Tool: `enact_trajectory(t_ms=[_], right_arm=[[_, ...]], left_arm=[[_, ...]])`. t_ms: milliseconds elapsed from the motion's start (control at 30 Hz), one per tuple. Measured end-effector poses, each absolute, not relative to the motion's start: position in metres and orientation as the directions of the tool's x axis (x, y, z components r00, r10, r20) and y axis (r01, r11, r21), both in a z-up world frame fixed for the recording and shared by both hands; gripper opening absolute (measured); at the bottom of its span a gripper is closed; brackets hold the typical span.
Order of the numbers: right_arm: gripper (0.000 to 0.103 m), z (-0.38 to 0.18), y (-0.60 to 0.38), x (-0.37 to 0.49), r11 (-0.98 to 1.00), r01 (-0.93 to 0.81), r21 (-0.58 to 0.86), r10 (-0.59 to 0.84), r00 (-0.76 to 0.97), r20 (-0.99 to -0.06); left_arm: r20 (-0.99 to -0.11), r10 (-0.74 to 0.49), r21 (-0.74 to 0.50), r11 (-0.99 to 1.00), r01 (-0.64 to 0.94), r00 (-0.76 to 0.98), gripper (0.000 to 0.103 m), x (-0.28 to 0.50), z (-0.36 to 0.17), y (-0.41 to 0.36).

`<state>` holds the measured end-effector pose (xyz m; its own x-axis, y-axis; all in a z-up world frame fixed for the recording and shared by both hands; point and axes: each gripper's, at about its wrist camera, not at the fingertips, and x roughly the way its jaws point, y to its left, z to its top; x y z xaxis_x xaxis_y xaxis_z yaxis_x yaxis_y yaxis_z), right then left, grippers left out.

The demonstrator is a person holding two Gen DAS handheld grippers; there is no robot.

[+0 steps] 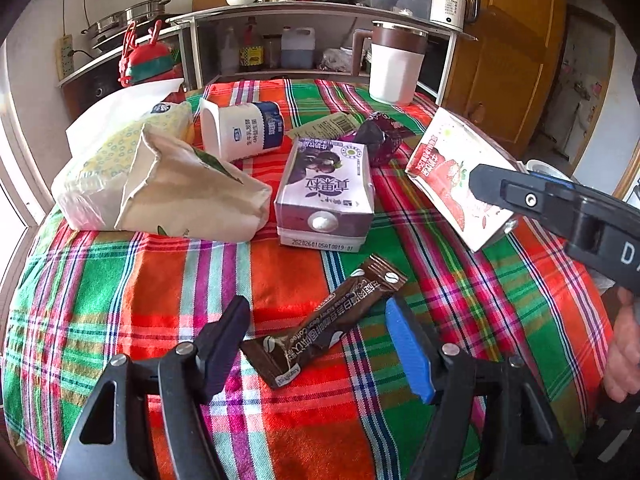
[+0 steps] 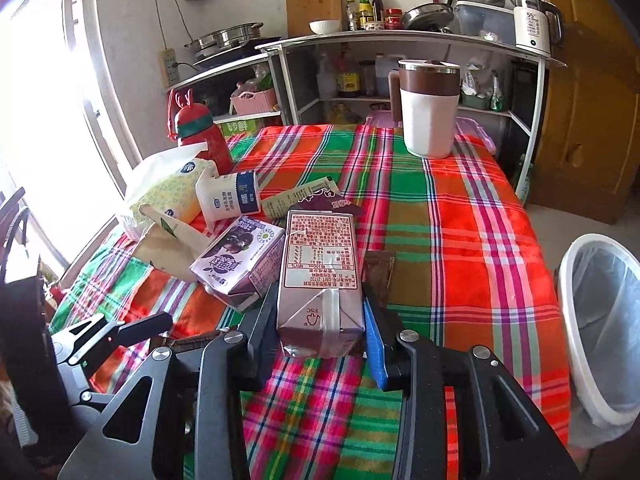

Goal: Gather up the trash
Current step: 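Grasp the pink milk carton with the right gripper, then grasp the brown chocolate bar with the left gripper while the right lifts the carton toward the bin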

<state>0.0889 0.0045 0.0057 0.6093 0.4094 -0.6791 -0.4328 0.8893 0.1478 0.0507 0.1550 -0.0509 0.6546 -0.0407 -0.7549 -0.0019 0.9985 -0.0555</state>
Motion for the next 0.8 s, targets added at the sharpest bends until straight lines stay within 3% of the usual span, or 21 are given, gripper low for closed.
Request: enact_trajectory(t_ms=[133,300,433,500,800], right_arm=[[0.038,0.01,-0.005,0.084,0.889,-0.427,0.166,0.421,0.616,-0.666],[0.038,0.014,-0.014,0.079,0.89,-0.422,0.175,0.425,0.625,-0.654],[0.038,0.014,-0.024,0.077,0.893,-0.41,0.186,0.425,0.628,-0.652],[0.038,0.013,-0.027,0.076,0.894,-0.405,0.189,0.423,0.63,-0.651],[0.038,0.013,-0.048,0.073,0.902,-0.376,0.21,0.417,0.64,-0.645]], left_arm=[[-0.757,-0.033,-0.048,0.999,-0.006,0.653,0.065,0.053,-0.05,0.154],[-0.757,-0.012,-0.019,1.0,-0.003,0.654,0.042,0.055,-0.049,0.15],[-0.758,-0.012,-0.013,1.0,0.003,0.652,0.035,0.054,-0.049,0.146],[-0.759,-0.023,-0.021,1.0,0.011,0.651,0.02,0.053,-0.048,0.144],[-0.754,-0.033,-0.048,0.999,-0.005,0.656,0.017,0.047,-0.047,0.136]])
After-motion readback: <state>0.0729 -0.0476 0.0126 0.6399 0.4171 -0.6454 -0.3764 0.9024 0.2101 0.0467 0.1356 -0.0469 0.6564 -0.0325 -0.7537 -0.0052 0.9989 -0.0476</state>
